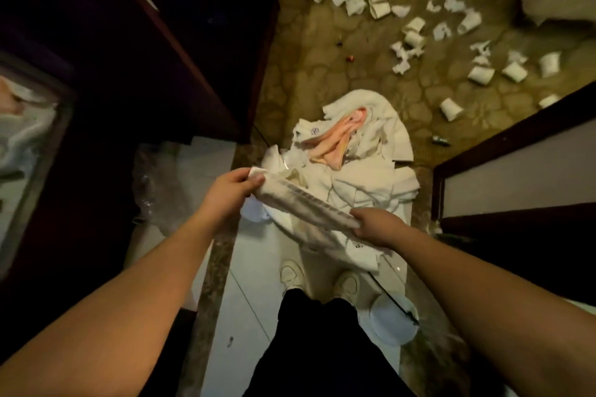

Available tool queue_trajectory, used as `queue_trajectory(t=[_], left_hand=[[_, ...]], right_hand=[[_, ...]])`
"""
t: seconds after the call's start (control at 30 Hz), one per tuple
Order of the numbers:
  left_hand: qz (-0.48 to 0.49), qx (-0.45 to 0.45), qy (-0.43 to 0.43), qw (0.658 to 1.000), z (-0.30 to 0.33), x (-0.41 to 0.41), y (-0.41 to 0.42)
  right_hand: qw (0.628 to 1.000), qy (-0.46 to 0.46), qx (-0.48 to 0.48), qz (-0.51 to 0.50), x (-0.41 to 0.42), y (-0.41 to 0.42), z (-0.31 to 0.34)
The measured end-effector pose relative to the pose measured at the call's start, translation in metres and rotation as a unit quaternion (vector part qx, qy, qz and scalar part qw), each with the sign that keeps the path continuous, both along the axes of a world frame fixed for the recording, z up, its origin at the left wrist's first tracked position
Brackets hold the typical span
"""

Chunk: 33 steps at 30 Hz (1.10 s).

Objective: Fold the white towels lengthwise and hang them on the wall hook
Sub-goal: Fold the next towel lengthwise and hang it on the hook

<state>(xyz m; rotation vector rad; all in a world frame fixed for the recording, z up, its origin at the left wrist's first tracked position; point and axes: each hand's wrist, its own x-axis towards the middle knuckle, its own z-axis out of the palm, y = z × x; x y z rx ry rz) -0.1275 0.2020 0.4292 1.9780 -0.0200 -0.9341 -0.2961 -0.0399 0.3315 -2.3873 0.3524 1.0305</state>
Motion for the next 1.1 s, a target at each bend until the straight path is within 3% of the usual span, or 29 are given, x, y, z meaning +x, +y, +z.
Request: queue_trajectory(t=[0.1, 0.27, 0.57, 0.7, 0.9, 1.1], left_hand=[[0.055, -0.024, -0.028, 0.998, 0.063, -0.009, 0.020], [0.133, -0.068, -0.089, 0.985, 0.150, -0.016, 0.066], [0.226, -0.162, -0.230, 0.932, 0.259, -0.053, 0.155], [0.242, -0.209, -0.258, 0.912, 0.291, -0.085, 0.214], [0.258, -0.211, -0.348, 0.876, 0.333, -0.144, 0.303], [0.279, -0.194, -0.402, 0.850, 0.378, -0.204, 0.367]], right_hand=[[0.996, -0.040, -0.057, 0.048, 0.019, 0.003, 0.057], [0.984, -0.129, -0.125, 0.018, 0.051, 0.002, 0.150], [0.912, -0.292, -0.281, -0.062, 0.038, 0.035, 0.293], [0.891, -0.356, -0.250, -0.130, 0.022, 0.079, 0.345], [0.848, -0.482, -0.098, -0.198, -0.023, 0.159, 0.405], [0.850, -0.488, -0.080, -0.182, -0.076, 0.216, 0.466]])
